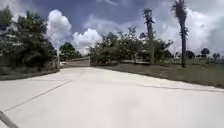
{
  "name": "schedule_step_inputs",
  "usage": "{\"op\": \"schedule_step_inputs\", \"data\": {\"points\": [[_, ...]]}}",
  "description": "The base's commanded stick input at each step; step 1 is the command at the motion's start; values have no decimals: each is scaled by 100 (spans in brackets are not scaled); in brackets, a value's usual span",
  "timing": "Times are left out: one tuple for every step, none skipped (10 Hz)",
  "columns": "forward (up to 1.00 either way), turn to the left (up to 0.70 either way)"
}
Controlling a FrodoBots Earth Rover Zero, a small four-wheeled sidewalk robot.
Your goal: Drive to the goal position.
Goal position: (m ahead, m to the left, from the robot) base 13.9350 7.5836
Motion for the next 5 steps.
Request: {"op": "schedule_step_inputs", "data": {"points": [[85,27],[85,31],[85,34],[85,34],[85,31]]}}
